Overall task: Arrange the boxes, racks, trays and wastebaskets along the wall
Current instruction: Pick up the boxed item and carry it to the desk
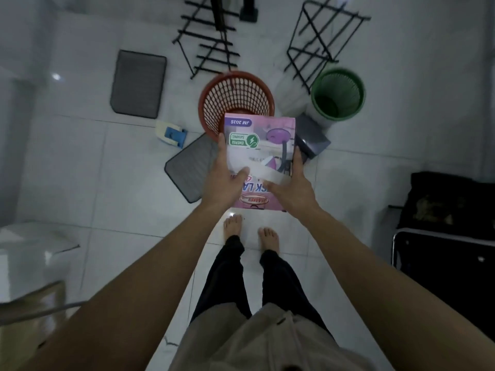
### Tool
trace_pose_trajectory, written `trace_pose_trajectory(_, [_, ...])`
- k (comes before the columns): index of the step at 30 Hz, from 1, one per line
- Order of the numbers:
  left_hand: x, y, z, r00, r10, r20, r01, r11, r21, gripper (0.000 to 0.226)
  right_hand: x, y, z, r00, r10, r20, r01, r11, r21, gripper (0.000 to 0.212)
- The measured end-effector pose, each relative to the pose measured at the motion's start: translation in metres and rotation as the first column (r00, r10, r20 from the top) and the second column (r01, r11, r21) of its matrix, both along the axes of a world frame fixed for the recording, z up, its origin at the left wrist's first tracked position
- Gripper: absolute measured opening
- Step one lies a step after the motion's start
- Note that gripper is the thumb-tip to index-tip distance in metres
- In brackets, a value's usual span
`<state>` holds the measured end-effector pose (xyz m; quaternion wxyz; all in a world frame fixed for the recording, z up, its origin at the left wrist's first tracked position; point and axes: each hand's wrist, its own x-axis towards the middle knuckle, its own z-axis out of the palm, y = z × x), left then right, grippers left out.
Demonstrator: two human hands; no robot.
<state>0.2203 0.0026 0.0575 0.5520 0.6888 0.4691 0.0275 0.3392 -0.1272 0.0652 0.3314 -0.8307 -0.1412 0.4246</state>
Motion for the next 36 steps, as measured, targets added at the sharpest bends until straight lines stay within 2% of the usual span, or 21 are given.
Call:
trace_pose_trajectory(4, [-0.027, -0.007, 0.057, 0.992, 0.124, 0.007, -0.124, 0.991, 0.059, 0.089, -0.008, 0.011, 0.052, 0.987, 0.155, 0.054, -0.157, 0.986, 0.05, 0.11])
trace_pose_trajectory(8, [-0.06, -0.013, 0.108, 0.973, 0.229, -0.023, -0.221, 0.956, 0.193, 0.09, -0.028, 0.027, 0.097, 0.936, 0.317, 0.151, -0.33, 0.942, 0.066, 0.107])
trace_pose_trajectory(14, [-0.145, -0.02, 0.166, 0.908, 0.419, -0.02, -0.377, 0.836, 0.398, 0.088, -0.092, 0.058, 0.15, 0.809, 0.544, 0.222, -0.577, 0.807, 0.126, 0.111])
trace_pose_trajectory(19, [-0.241, -0.03, 0.199, 0.775, 0.632, -0.026, -0.555, 0.7, 0.45, 0.086, -0.176, 0.092, 0.183, 0.605, 0.74, 0.293, -0.794, 0.59, 0.15, 0.109])
trace_pose_trajectory(23, [-0.322, -0.043, 0.22, 0.64, 0.768, -0.021, -0.673, 0.574, 0.466, 0.087, -0.258, 0.115, 0.209, 0.435, 0.84, 0.325, -0.9, 0.411, 0.144, 0.108])
trace_pose_trajectory(32, [-0.52, -0.09, 0.244, 0.367, 0.925, 0.097, -0.849, 0.291, 0.44, 0.087, -0.476, 0.124, 0.239, 0.092, 0.908, 0.409, -0.995, 0.066, 0.078, 0.111])
trace_pose_trajectory(36, [-0.605, -0.113, 0.247, 0.265, 0.96, 0.09, -0.877, 0.201, 0.437, 0.083, -0.574, 0.115, 0.241, -0.024, 0.897, 0.441, -0.998, -0.044, 0.036, 0.115])
